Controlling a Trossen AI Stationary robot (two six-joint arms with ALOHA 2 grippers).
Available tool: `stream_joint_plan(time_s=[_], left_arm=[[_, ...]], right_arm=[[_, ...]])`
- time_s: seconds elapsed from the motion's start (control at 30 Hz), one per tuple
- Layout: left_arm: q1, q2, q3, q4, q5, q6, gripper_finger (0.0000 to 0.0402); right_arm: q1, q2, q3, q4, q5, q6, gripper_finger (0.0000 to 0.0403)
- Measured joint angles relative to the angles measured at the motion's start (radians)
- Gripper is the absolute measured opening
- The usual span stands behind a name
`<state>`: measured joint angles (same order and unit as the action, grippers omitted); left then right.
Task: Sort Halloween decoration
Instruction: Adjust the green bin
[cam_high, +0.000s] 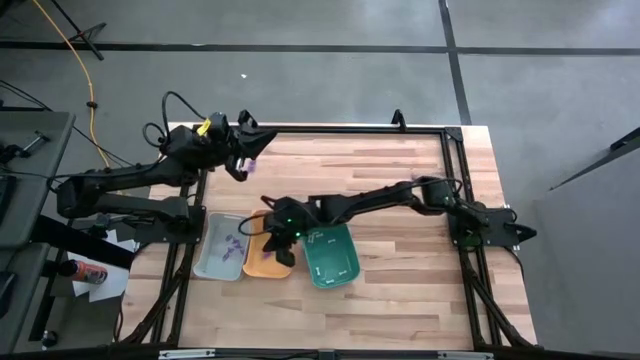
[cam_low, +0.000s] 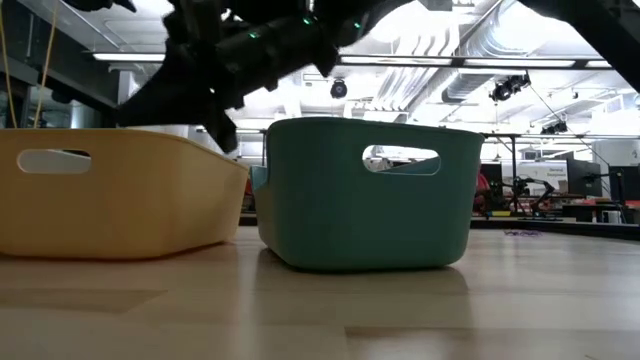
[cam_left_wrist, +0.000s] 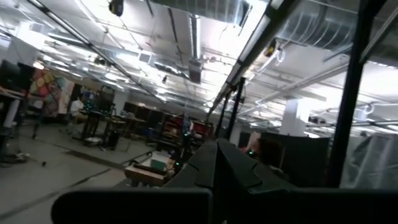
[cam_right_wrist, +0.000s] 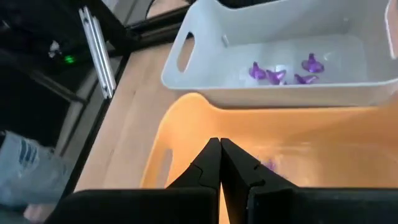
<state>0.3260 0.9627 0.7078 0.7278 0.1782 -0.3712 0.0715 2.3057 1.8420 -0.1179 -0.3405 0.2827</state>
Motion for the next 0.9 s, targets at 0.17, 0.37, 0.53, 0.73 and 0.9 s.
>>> stream_joint_plan(time_s=[0.17,0.37,0.53,0.73,0.9], left_arm=[[0.0,-0.034,0.0,0.002,0.008,-0.005,0.0],[0.0,-0.077,0.0,-0.01,0.007,0.059,0.0],[0.001,-0.087,0.0,-0.076,0.004,0.06,0.0],[0.001,-0.079,0.0,-0.13,0.004,0.059,0.0],[0.001,-0.071,0.0,-0.155,-0.003,0.043,0.0]], right_arm=[[-0.022,-0.011,0.106,-0.221,0.046,-0.09,0.0],[-0.078,-0.117,0.095,-0.516,0.083,-0.21,0.0],[-0.102,-0.269,-0.082,-0.646,0.112,-0.262,0.0],[-0.108,-0.605,-0.519,-0.528,0.154,-0.121,0.0],[0.006,-0.89,-0.845,-0.406,0.158,0.132,0.0]])
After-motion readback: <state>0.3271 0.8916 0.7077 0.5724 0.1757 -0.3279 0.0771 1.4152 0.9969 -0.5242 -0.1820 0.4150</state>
